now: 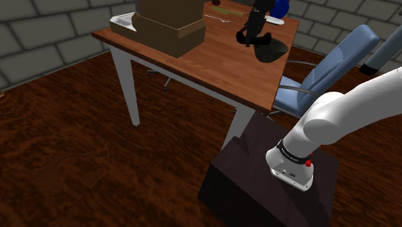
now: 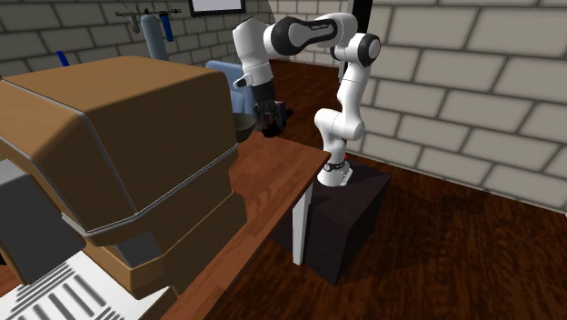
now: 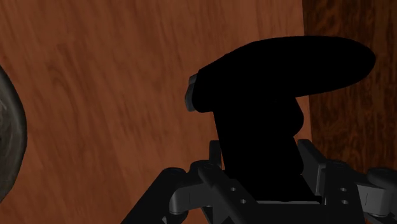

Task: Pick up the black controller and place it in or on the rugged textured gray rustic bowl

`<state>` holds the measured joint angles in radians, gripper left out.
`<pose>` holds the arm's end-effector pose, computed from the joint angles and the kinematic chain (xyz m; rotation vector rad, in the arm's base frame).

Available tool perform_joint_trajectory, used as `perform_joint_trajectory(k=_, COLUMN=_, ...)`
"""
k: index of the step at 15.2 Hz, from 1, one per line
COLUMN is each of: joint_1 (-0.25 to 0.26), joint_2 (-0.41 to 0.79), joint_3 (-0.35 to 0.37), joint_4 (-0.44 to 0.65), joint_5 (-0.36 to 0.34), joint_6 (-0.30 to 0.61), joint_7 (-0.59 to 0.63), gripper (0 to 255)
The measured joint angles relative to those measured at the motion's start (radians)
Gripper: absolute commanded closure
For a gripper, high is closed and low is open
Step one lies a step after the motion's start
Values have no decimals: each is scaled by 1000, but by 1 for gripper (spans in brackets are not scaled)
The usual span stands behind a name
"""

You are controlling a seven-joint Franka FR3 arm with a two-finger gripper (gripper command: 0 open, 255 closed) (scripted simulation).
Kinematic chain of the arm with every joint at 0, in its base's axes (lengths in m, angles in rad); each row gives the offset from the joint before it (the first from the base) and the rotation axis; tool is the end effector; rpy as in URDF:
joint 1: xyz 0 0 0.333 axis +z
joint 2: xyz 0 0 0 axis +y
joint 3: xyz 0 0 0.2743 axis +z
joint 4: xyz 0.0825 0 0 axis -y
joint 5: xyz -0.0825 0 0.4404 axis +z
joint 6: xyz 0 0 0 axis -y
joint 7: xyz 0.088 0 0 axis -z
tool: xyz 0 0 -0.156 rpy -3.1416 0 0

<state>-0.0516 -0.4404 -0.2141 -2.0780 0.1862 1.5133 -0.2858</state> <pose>0.4616 -0.1010 0.5041 -2.8377 -0.0630 0.0794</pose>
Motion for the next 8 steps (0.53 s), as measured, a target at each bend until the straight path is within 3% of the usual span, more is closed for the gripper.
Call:
perform_joint_trajectory(k=5, joint_1=4, joint_2=12, joint_3=1, joint_4=75, joint_5=4, joint_6=-62, joint_7=15, gripper=255)
perform_joint_trajectory(k=8, joint_1=-11, joint_2=39, joint_3=-40, joint_4=119, joint_5=-13, joint_6=-90, joint_7=-35, gripper=255)
